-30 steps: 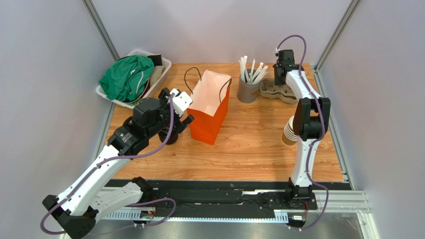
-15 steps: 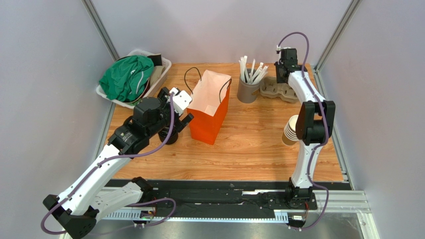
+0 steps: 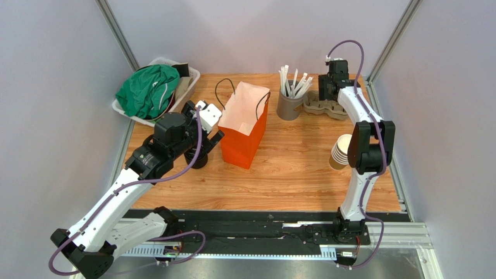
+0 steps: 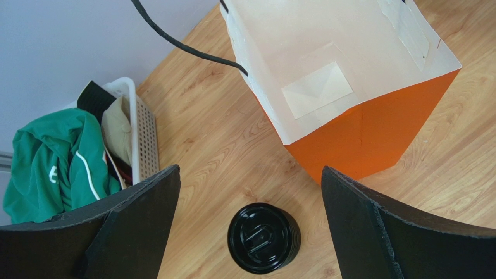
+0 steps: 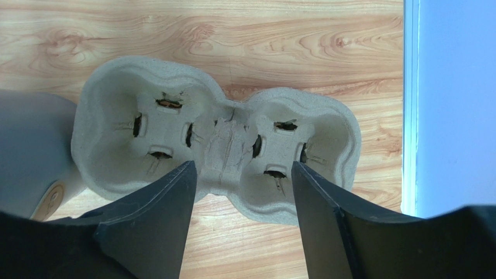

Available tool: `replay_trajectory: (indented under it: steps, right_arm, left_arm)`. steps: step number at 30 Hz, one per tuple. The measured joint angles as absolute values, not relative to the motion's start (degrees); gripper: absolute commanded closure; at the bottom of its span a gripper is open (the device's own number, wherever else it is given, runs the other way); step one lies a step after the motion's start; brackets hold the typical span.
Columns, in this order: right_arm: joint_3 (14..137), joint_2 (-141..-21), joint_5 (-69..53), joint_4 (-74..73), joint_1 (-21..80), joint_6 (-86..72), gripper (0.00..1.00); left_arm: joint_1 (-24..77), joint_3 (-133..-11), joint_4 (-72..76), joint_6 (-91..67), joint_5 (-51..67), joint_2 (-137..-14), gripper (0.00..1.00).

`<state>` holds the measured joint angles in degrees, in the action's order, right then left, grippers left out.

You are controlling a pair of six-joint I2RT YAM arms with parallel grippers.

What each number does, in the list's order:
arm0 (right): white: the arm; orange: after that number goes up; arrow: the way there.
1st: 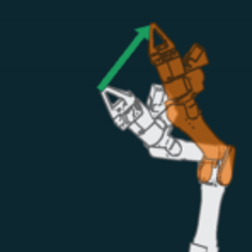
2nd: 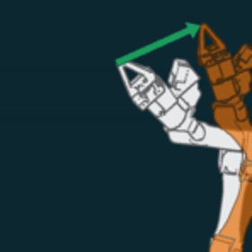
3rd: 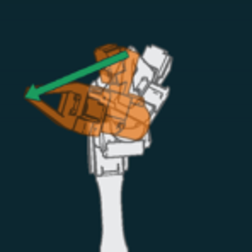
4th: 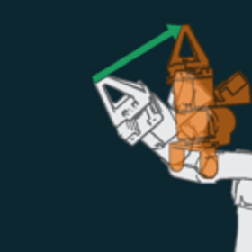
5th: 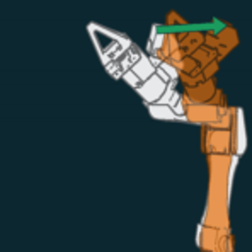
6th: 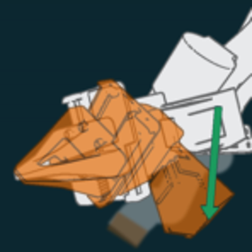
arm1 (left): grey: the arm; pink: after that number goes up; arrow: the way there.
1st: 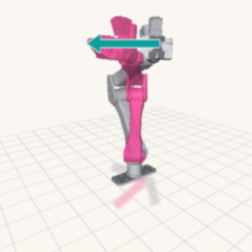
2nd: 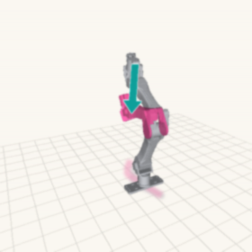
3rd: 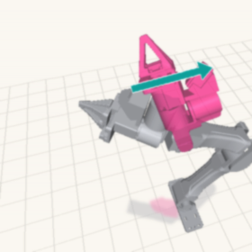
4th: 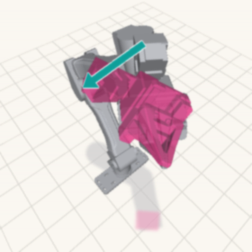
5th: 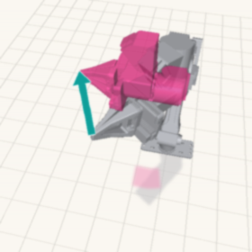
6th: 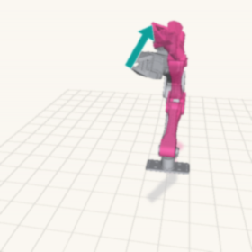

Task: Pack the takeout coffee

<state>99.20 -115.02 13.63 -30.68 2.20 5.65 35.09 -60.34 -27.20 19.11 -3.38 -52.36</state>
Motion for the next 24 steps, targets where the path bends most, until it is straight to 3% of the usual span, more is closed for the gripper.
replay_trajectory:
  steps: [6, 17, 24]
  right_arm:
    - [99.2, -117.75, 15.27, -30.57, 2.2, 2.5, 0.42]
    - [99.46, -121.23, 15.07, -30.52, 2.2, -1.76, 0.43]
    - [99.44, -121.23, 14.72, -30.57, 2.39, -2.79, 0.57]
  left_arm:
    - [35.0, -60.34, -27.18, 18.92, -3.27, -52.36, 0.01]
    - [34.72, -60.25, -26.94, 18.74, -3.2, -52.36, 0.01]
    - [34.72, -60.05, -26.72, 18.72, -3.01, -52.36, 0.01]
